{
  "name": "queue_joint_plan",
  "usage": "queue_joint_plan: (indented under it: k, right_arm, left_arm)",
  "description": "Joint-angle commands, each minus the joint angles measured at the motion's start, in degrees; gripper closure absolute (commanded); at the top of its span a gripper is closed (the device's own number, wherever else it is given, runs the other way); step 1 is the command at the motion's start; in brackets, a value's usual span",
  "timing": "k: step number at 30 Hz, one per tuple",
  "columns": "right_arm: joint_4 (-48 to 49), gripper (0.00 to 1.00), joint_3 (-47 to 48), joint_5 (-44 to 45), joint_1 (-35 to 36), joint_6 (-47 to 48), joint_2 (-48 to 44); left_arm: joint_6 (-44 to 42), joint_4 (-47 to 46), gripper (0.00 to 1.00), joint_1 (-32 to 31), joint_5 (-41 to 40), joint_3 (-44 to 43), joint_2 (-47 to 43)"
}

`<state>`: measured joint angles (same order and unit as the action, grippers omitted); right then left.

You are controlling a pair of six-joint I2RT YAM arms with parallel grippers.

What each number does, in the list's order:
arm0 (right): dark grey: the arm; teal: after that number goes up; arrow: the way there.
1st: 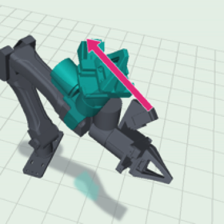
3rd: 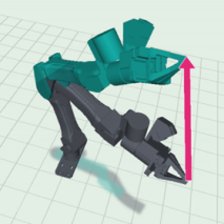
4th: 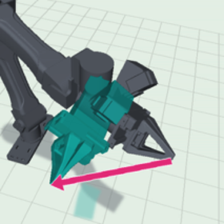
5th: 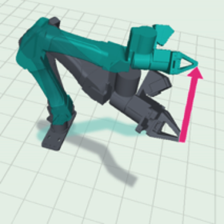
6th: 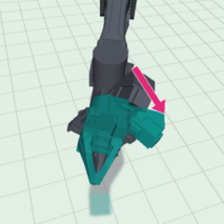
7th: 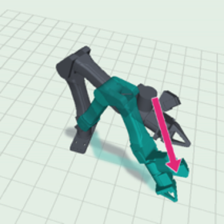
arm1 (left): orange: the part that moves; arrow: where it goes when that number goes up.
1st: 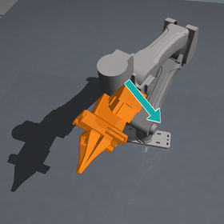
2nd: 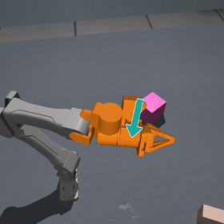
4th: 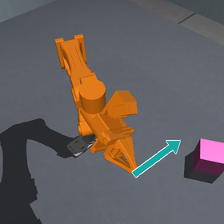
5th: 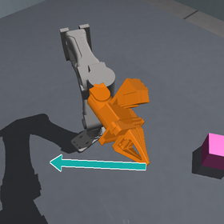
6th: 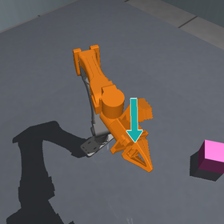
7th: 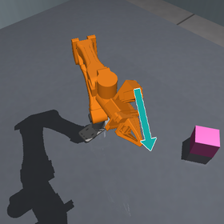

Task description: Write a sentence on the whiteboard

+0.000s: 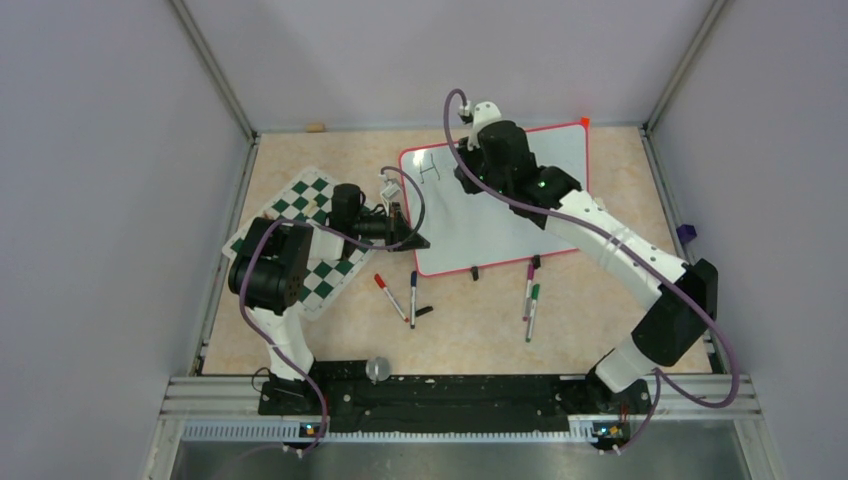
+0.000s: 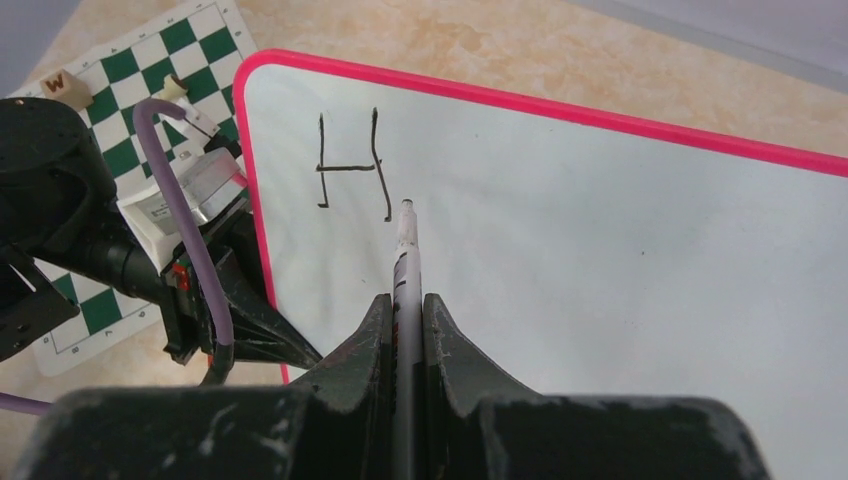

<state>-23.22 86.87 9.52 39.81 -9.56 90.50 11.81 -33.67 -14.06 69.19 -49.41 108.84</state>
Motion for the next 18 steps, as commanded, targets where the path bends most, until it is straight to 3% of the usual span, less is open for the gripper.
queue_joint_plan:
  k: [1,18]
  right_arm:
    - [1.69,1.00,0.64,0.02,-1.19,-0.03,-3.28]
    - [1.27,1.00,3.17,0.12,-1.28,1.13,1.05]
  left_arm:
    - [-7.11,4.53,1.00,-1.14,0.77,1.31,0.13]
    - [-6.80,4.35,1.00,-1.11,0.93,1.23,0.18]
